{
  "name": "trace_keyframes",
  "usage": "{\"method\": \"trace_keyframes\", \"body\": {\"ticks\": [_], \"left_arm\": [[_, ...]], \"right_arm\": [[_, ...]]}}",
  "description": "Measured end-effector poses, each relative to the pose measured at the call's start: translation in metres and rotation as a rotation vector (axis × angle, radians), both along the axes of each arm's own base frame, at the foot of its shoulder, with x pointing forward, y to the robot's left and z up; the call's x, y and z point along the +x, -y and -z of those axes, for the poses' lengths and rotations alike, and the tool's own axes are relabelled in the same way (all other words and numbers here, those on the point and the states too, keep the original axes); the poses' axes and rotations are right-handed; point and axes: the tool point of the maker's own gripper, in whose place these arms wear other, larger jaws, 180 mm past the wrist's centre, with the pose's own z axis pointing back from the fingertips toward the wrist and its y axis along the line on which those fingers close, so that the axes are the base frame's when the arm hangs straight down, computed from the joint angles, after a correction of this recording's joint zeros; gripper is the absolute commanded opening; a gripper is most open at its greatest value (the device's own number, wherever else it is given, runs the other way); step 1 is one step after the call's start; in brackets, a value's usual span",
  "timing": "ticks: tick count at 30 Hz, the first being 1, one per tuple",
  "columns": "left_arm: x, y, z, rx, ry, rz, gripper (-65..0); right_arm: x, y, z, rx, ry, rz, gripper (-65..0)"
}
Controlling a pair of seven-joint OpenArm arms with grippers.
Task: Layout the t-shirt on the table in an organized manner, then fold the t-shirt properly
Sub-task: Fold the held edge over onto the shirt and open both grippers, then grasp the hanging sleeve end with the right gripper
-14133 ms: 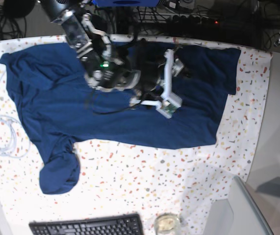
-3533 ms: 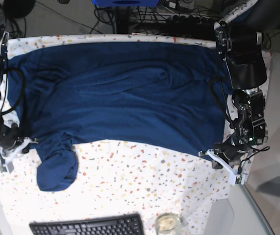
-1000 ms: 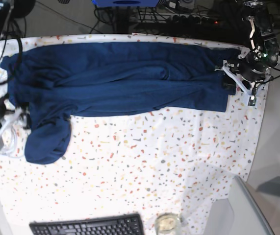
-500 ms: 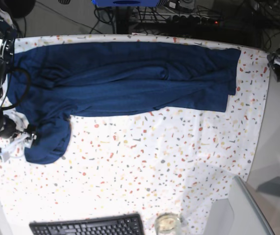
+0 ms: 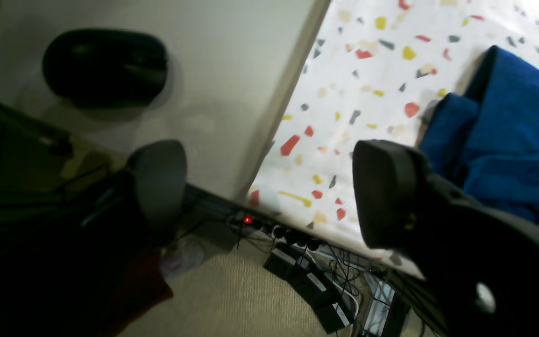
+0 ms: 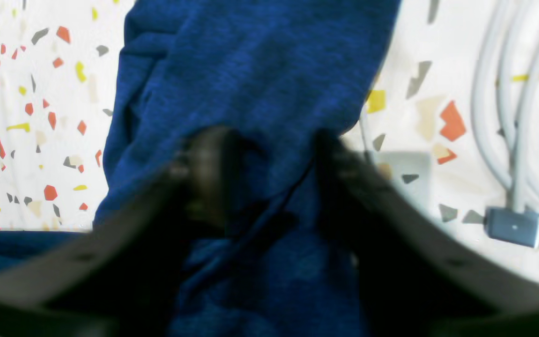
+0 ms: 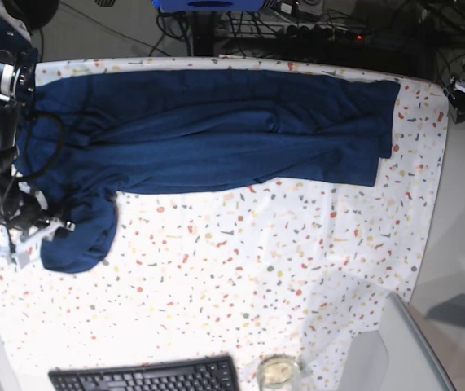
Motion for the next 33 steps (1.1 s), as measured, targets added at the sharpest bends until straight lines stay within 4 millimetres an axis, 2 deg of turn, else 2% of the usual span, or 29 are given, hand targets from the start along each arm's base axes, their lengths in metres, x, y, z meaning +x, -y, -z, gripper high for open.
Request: {"method": "trace_keyframes", "body": {"ticks": [2, 6, 8, 12, 14, 17, 23, 27, 29, 31, 33], "left_arm": [[-0.001, 0.000, 0.003, -0.011, 0.000, -0.003, -12.7], [-0.004, 0.000, 0.005, -0.014, -0.011, -0.006, -12.7], [-0.003, 0.000, 0.005, -0.015, -0.010, -0.006, -12.7], [-0.003, 0.000, 0.005, -0.015, -0.009, -0.007, -12.7], [-0.003, 0.000, 0.005, -0.015, -0.009, -0.007, -12.7], [-0.003, 0.000, 0.006, -0.016, -0.009, -0.007, -12.7], [-0.003, 0.000, 0.006, -0.017, -0.007, -0.008, -12.7], [-0.003, 0.000, 0.006, -0.016, -0.009, -0.007, -12.7], [-0.004, 0.000, 0.006, -0.015, -0.010, -0.008, -12.7], [-0.003, -0.001, 0.005, -0.013, -0.009, -0.007, -12.7], [-0.003, -0.001, 0.005, -0.014, -0.010, -0.007, -12.7]], "right_arm": [[0.000, 0.000, 0.000, 0.000, 0.000, 0.000, -65.0], [-0.002, -0.001, 0.001, 0.000, -0.014, -0.005, -65.0], [-0.003, -0.001, -0.005, -0.017, -0.025, -0.030, -65.0], [0.001, 0.010, -0.042, -0.113, 0.055, -0.069, -65.0], [-0.001, 0.010, -0.065, -0.159, 0.094, -0.102, -65.0], [-0.010, 0.002, -0.088, -0.213, 0.116, -0.141, -65.0], [-0.046, -0.017, -0.133, -0.324, 0.184, -0.213, -65.0], [-0.072, -0.041, -0.165, -0.362, 0.270, -0.253, -65.0], [-0.084, -0.053, -0.167, -0.341, 0.287, -0.263, -65.0], [-0.103, -0.056, -0.149, -0.326, 0.224, -0.270, -65.0], [-0.113, -0.055, -0.139, -0.328, 0.200, -0.269, -65.0]]}}
